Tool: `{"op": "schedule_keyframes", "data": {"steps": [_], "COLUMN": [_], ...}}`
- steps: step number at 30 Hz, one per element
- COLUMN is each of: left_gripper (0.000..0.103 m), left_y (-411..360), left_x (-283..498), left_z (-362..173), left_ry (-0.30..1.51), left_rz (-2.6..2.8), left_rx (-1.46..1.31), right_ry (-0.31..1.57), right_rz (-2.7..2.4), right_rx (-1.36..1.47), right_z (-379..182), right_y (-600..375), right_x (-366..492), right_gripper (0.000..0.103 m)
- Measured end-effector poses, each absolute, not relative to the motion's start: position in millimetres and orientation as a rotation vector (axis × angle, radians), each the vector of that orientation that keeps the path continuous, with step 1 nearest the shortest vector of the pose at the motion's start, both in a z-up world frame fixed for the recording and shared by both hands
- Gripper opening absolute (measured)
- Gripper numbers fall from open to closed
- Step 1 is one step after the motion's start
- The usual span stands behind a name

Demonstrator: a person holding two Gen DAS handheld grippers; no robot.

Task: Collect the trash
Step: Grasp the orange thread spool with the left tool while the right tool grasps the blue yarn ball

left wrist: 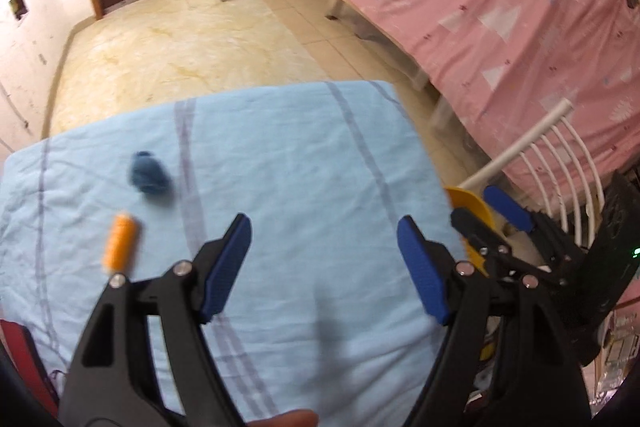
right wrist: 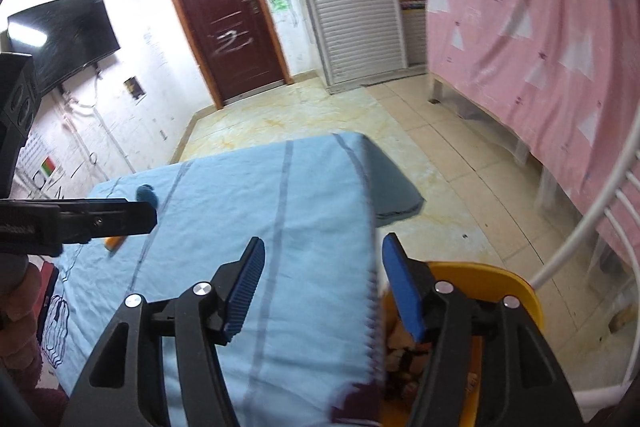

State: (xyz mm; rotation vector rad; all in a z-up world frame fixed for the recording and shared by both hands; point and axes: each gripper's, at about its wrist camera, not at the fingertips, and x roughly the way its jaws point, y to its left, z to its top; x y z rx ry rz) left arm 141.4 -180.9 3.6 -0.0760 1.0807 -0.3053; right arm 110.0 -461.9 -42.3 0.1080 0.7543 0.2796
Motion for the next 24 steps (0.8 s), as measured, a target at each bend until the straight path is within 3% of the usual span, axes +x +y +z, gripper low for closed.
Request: {"op": "schedule_keyframes", "data": {"steps": [12,24], "left_gripper": [0.072,0.072], "left_y": [-87.2,-49.3], "left_x": [152.3,161.9], "left_z": [-13.4,-37.1], "left_ry": [1.103,1.157], "left_rz": [-0.138,-0.075], "left_rx": [-0.061,-0.063], "right_ry": [0.781,0.831], "right_rz": [0.401,0.511], "right_rx": [0.02,-0.029], "right_z": [-32.0,-33.6], "right_y": [-374.9,-307.2], "right_x": [144.4,175.0], "right_gripper": [0.058,0.058]}}
